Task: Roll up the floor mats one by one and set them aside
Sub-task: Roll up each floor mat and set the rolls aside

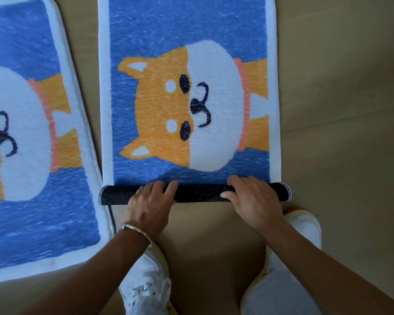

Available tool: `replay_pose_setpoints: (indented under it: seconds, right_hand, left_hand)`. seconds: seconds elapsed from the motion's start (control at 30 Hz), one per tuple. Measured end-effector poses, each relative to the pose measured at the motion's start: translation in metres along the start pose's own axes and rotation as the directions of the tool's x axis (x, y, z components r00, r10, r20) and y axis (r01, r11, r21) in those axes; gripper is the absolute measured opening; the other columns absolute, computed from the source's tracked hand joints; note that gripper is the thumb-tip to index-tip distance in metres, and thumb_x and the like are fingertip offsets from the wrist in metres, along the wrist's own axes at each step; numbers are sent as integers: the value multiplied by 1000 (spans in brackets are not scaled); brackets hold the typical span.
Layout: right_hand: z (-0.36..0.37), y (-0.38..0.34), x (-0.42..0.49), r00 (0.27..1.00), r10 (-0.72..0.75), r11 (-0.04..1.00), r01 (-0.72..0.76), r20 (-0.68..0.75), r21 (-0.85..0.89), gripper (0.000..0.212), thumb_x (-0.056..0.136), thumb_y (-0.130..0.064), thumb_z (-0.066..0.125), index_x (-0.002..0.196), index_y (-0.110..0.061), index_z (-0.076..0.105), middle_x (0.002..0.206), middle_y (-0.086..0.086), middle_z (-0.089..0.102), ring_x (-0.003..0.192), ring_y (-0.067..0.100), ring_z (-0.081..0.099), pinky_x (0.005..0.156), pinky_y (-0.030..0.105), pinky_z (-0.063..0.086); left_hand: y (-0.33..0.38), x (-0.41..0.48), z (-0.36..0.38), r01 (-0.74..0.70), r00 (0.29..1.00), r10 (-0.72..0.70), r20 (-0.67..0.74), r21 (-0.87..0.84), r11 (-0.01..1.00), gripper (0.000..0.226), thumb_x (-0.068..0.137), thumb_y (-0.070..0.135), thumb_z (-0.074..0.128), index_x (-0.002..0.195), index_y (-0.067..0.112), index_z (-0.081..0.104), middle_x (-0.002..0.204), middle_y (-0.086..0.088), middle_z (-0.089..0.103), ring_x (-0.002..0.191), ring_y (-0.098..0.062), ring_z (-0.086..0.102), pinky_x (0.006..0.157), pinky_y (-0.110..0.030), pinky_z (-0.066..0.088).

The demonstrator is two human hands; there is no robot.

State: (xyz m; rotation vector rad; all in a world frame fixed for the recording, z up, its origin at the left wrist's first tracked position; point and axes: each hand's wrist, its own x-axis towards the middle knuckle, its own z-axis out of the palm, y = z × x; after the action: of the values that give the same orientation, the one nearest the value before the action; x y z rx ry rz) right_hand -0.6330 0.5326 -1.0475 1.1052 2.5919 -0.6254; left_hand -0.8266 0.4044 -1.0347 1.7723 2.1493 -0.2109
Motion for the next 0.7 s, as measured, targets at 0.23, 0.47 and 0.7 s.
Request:
replay_pose_setpoints:
  seconds: [0.23, 0.47, 0.7]
  right_hand:
    - [2, 1, -10, 988, -103, 984, 84, -116, -156, 49, 85, -50, 45, 103, -11, 70, 94, 9, 65, 90, 29, 61, 85, 43, 50]
    - [-1, 10, 2, 991, -94, 991, 83, -97, -106, 44, 82, -47, 58, 107, -13, 70, 87, 7, 64, 75, 29, 60, 67, 40, 49]
    - [-20, 16, 21, 993, 15, 994, -28, 121, 102, 51, 90, -51, 51, 127, -16, 55, 109, 5, 63, 98, 27, 58, 82, 35, 39]
  left_hand:
    - [-13, 17, -1, 32, 999, -33, -1, -173, 984, 25, 65, 7, 82, 84, 16, 68, 69, -4, 58, 58, -29, 58, 37, -24, 32]
    - [-11, 20, 7, -46, 988, 10, -156, -228, 973, 35, 67, -5, 76, 96, 8, 61, 81, -10, 57, 65, -32, 54, 35, -34, 44]
    - [-16, 2, 14, -153, 974, 153, -167, 14, 988, 42, 77, 13, 38, 118, 13, 46, 108, -13, 61, 91, -35, 61, 88, -58, 45]
